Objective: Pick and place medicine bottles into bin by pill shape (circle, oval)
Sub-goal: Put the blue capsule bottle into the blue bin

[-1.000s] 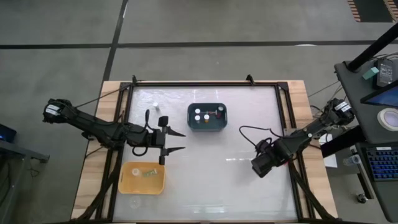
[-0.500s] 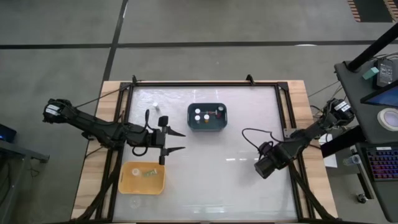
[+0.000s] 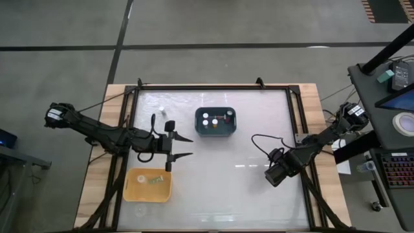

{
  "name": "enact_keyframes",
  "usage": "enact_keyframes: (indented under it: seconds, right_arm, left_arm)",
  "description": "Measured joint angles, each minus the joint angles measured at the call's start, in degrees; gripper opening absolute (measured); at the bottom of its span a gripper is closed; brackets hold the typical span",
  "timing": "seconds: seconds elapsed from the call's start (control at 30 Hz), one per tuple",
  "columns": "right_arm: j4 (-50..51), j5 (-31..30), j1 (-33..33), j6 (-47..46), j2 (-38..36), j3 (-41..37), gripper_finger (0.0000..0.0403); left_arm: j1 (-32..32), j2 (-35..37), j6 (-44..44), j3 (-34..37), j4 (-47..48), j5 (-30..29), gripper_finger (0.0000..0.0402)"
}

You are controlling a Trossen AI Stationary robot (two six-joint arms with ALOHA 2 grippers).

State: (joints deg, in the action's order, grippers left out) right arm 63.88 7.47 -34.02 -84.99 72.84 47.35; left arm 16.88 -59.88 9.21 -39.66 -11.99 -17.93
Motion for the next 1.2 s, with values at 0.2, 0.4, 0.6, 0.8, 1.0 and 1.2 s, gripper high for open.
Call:
enact_keyframes:
  seconds: [0.2, 0.4, 0.6, 0.8, 1.0, 1.2]
  right_arm:
    - [-0.2, 0.0, 0.0, -0.1, 0.0, 0.0, 0.0110]
    - [-0.4, 0.0, 0.0, -0.1, 0.0, 0.0, 0.0117]
    - [-0.2, 0.0, 0.3, 1.1, 0.0, 0.8, 0.0119]
    - [0.8, 0.0, 3.9, 4.9, 0.0, 3.9, 0.0115]
    - [0.8, -0.7, 9.1, 10.2, 0.0, 8.0, 0.0117]
    - [0.8, -4.8, 14.2, 16.5, 0.3, 14.3, 0.0114]
  left_arm:
    - [0.0, 0.0, 0.0, 0.0, 0.0, 0.0, 0.0195]
    - [0.0, 0.0, 0.0, 0.0, 0.0, 0.0, 0.0195]
    - [0.0, 0.0, 0.0, 0.0, 0.0, 0.0, 0.0195]
    - [0.0, 0.0, 0.0, 0.1, 0.0, 0.0, 0.0195]
    - [0.0, 0.0, 0.1, 0.3, 0.0, -0.1, 0.0195]
    - [0.0, 0.0, 0.1, 0.4, 0.0, -0.4, 0.0195]
